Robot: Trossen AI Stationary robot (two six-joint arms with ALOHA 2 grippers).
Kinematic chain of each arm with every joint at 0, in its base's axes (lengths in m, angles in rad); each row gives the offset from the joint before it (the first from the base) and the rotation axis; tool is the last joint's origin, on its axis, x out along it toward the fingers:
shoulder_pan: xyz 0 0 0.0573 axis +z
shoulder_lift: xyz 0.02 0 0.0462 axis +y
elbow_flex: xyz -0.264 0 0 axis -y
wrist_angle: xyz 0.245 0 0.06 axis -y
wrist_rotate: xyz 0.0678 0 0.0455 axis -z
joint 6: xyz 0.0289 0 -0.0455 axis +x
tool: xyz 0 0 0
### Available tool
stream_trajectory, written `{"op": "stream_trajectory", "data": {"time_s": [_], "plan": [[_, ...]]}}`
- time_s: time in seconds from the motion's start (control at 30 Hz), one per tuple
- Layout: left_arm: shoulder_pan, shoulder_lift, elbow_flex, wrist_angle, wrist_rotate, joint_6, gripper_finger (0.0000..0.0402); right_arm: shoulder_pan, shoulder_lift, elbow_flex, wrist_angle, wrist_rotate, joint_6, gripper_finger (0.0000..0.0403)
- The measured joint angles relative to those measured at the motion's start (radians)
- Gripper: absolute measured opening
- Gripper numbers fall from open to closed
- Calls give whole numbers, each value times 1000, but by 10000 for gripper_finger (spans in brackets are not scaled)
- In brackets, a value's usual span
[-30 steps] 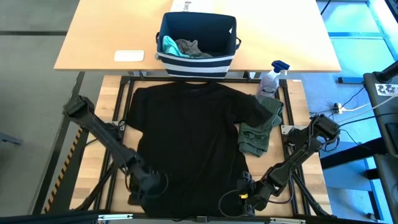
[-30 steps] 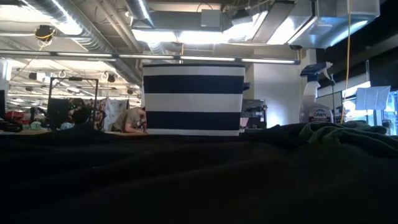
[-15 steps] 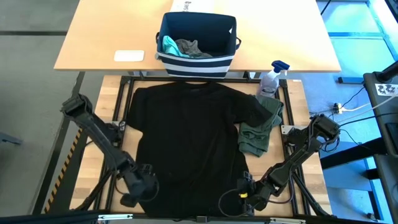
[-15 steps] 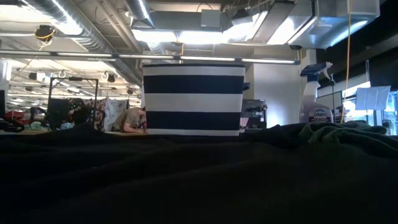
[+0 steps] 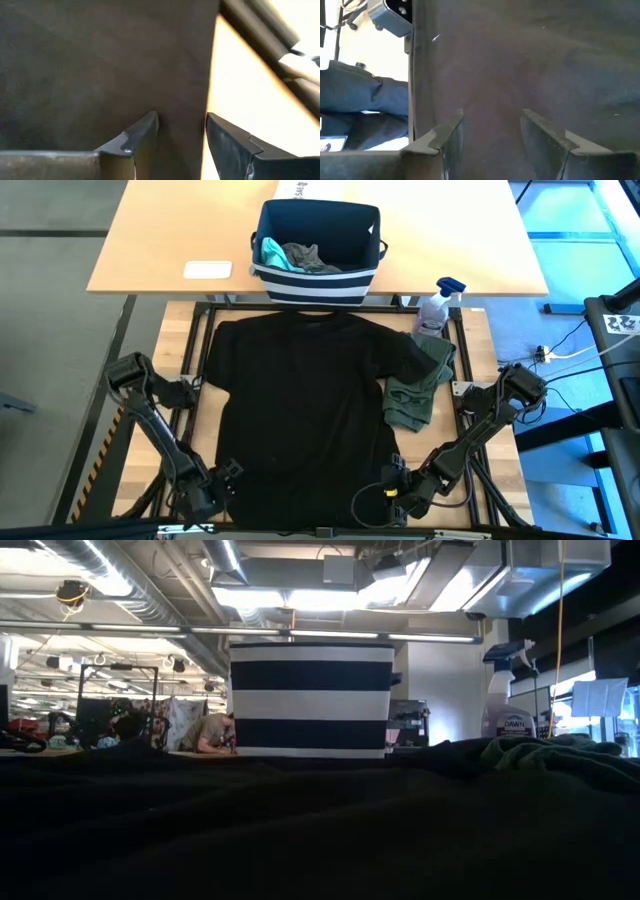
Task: Fold Laundry from Bin
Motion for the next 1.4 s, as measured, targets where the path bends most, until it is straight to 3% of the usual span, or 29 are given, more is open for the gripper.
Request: {"op": "stream_trajectory", "data": {"time_s": [0.13, 0.3, 0.5, 0.57, 0.63, 0.83, 1.0, 1.2, 1.4], "plan": [[3, 19, 4, 5, -5, 2, 122, 0, 0, 0, -6, 3, 20, 192], [54, -1, 1, 5, 104, -34, 15, 0, 0, 0, -24, 3, 23, 192], [185, -132, -2, 16, 418, -167, 6, 0, 0, 0, -33, 3, 19, 192], [242, -175, -2, 11, 473, -205, 5, 0, 0, 0, -44, 5, 12, 192], [300, -203, -7, 13, 448, -230, 7, 0, 0, 0, -54, 17, -5, 192], [465, -208, -48, 10, 81, -272, 9, -1, 0, 0, -63, 30, -14, 192], [551, -190, -91, 9, -114, -268, 10, 0, 0, 0, -63, 10, -12, 192], [619, -190, -95, 14, -104, -257, 57, 0, 0, 0, -63, 3, -12, 192], [642, -220, -39, -6, 162, -327, 112, 0, 0, 0, -63, 3, -12, 192]]}}
